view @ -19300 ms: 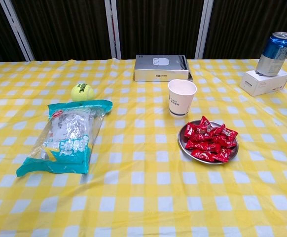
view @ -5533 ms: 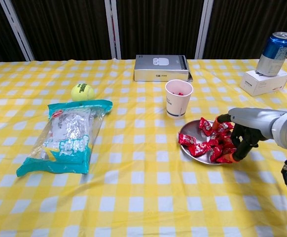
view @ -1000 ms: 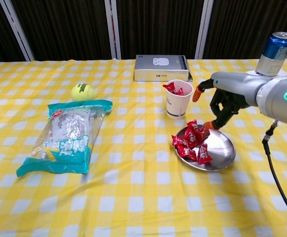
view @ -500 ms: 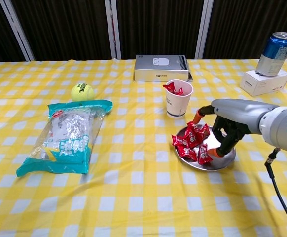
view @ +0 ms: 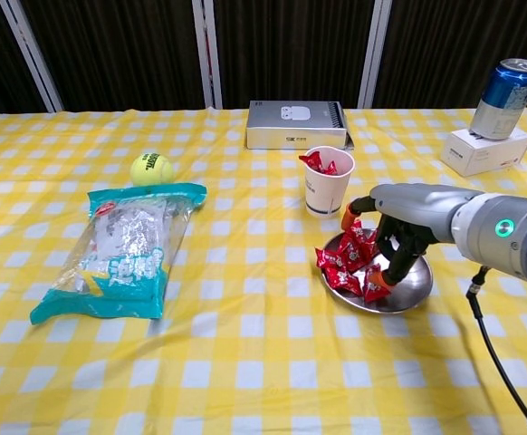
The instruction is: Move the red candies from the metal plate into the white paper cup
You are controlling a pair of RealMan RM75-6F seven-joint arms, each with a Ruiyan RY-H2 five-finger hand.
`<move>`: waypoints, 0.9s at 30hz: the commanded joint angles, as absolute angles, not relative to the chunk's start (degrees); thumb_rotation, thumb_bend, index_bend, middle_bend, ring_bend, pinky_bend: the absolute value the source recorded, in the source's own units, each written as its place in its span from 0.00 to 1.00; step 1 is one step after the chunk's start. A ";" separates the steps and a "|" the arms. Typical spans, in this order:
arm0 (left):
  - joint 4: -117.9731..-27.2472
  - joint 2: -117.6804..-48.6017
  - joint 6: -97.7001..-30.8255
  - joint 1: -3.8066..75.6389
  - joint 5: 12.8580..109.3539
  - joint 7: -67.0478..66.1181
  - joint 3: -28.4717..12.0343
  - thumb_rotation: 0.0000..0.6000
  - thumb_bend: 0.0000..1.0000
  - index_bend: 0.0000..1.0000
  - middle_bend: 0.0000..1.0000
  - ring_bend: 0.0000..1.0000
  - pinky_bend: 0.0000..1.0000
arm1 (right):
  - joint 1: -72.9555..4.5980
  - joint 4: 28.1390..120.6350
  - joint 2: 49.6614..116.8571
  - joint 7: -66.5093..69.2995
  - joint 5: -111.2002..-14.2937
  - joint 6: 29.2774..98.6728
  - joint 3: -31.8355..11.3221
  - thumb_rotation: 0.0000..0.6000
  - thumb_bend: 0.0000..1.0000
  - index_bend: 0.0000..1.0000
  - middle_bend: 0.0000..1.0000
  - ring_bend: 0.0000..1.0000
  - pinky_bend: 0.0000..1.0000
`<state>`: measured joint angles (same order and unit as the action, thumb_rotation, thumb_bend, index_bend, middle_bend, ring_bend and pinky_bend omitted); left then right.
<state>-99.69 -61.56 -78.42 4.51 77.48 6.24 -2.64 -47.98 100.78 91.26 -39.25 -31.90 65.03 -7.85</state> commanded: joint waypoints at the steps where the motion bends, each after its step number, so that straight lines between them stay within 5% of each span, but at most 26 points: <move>1: -99.60 -61.54 -78.38 4.50 77.48 6.37 -2.62 1.00 0.00 0.00 0.00 0.00 0.00 | -48.15 100.44 91.45 -39.57 -31.50 64.82 -7.89 1.00 0.35 0.22 0.75 0.81 1.00; 18: -99.86 -61.53 -78.66 4.41 77.94 6.28 -2.53 1.00 0.00 0.00 0.00 0.00 0.00 | -46.88 102.71 90.97 -39.65 -32.16 65.97 -6.38 1.00 0.35 0.37 0.75 0.81 1.00; 27: -100.05 -61.38 -78.51 4.47 77.95 6.45 -2.53 1.00 0.00 0.00 0.00 0.00 0.00 | -46.17 103.54 90.49 -38.73 -33.16 65.86 -6.29 1.00 0.35 0.31 0.75 0.81 1.00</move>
<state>-100.04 -61.38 -78.51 4.46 77.95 6.45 -2.53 -46.14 103.67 90.41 -38.66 -33.28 65.97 -6.33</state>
